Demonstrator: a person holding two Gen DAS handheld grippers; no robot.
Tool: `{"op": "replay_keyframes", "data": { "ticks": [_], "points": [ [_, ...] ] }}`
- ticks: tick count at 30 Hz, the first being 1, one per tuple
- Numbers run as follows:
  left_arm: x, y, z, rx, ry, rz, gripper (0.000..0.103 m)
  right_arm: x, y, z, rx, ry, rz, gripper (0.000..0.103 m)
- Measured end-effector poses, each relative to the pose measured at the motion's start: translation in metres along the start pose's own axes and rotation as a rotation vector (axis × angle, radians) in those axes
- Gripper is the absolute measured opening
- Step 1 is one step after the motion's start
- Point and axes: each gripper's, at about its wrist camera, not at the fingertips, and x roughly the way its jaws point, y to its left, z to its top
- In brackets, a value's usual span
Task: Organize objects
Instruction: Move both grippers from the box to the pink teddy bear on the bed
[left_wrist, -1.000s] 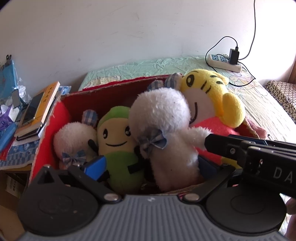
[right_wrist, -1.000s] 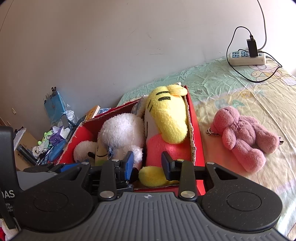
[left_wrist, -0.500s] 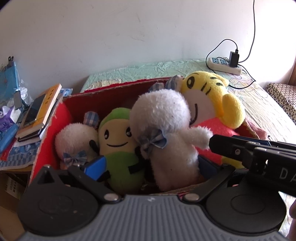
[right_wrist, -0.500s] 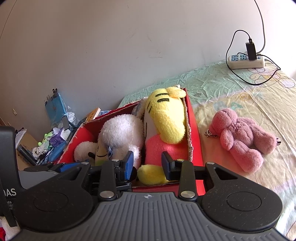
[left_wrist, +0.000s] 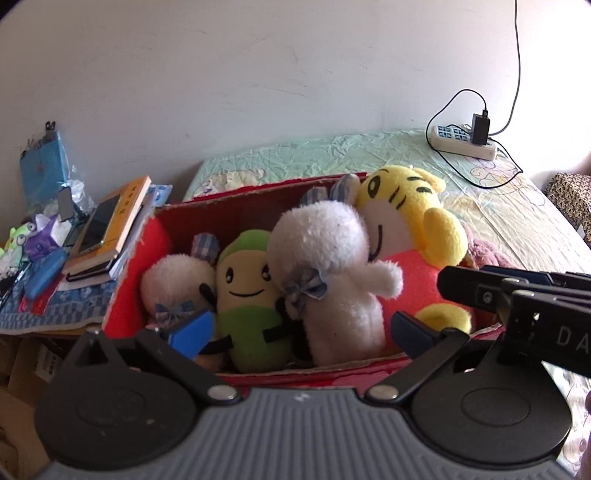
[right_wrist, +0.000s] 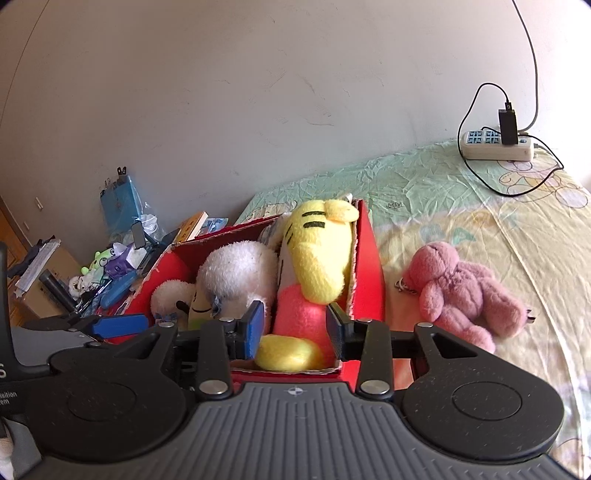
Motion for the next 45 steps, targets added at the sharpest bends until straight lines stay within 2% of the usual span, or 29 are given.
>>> {"op": "replay_keyframes", "data": {
  "ticks": [4,8,16,24,40,45],
  "points": [
    [-0.007,-0.009,0.002,-0.035,0.023,0.006,0.102,-0.011,-0.013,0.003,-0.006,0.004,0.020,0.039],
    [-0.018,-0.023,0.005,-0.029,0.016,0.040,0.102,-0.020,-0.029,0.007,-0.001,0.001,0.030,0.039],
    [-0.033,-0.060,0.014,-0.012,0.002,0.054,0.102,-0.037,-0.063,0.015,0.010,-0.012,0.014,0.040],
    [-0.044,-0.097,0.025,-0.023,-0.044,-0.003,0.102,-0.044,-0.102,0.009,0.002,0.035,-0.034,0.040],
    [0.003,-0.199,0.011,0.129,0.031,-0.164,0.100,-0.044,-0.199,0.001,0.119,0.104,-0.128,0.039],
    [0.032,-0.217,0.006,0.148,0.072,-0.158,0.100,-0.037,-0.218,0.005,0.133,0.129,-0.118,0.039]
  ]
}}
